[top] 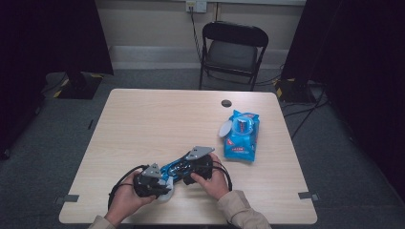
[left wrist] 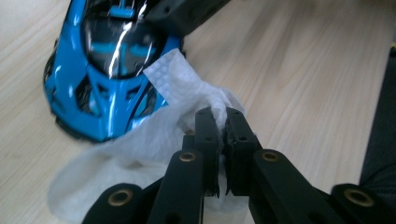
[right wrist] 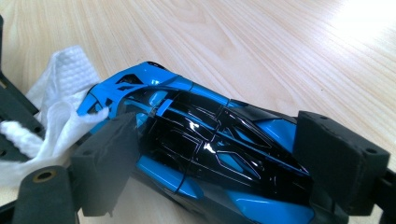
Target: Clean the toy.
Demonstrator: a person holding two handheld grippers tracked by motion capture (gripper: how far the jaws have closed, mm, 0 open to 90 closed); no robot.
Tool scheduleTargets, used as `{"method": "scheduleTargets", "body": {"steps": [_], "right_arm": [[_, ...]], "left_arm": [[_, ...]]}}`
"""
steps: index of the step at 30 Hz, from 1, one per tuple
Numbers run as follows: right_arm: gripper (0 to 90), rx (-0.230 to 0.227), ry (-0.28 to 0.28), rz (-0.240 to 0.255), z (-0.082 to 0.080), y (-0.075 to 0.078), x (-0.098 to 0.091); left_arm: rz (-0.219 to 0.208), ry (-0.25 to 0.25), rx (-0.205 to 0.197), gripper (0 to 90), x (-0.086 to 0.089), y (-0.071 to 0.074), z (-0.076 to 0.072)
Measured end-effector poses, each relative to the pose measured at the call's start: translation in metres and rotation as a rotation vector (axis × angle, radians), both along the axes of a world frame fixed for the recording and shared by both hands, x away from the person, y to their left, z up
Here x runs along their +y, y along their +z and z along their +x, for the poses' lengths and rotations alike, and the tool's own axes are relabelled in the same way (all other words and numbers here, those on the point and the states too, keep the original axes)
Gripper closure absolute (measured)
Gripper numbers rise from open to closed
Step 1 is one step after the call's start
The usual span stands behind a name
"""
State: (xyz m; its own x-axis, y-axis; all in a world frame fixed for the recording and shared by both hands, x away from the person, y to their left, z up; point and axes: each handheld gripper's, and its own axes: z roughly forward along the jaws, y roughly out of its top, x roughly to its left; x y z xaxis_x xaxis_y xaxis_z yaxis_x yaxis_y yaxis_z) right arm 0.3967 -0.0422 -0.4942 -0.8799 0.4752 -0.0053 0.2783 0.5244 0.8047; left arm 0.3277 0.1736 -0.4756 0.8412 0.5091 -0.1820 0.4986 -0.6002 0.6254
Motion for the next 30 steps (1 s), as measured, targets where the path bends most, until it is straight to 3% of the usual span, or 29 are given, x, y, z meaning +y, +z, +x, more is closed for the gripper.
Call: {"method": "scheduleTargets", "body": {"steps": [5,8,16,24,30], "right_arm": [[14.0,-0.001,0.001,0.002,0.000,0.000,0.000],[14.0,-0.001,0.001,0.002,0.000,0.000,0.000],[14.0,0.000,0.002,0.002,0.000,0.000,0.000],[14.0,-0.001,0.002,0.002,0.000,0.000,0.000],[14.1,0.000,0.002,0.002,0.000,0.000,0.000]], "left_arm": [[-0.058,0.003,-0.016,85.7,-0.002,0.011,0.002],[-0.065,0.022,-0.040,85.7,0.002,0.019,0.004],[-0.102,0.115,-0.123,85.7,0.026,0.038,0.016],[-0.095,0.227,-0.203,85.8,0.047,0.038,0.034],[-0.080,0.297,-0.175,85.8,0.054,0.027,0.045]]}}
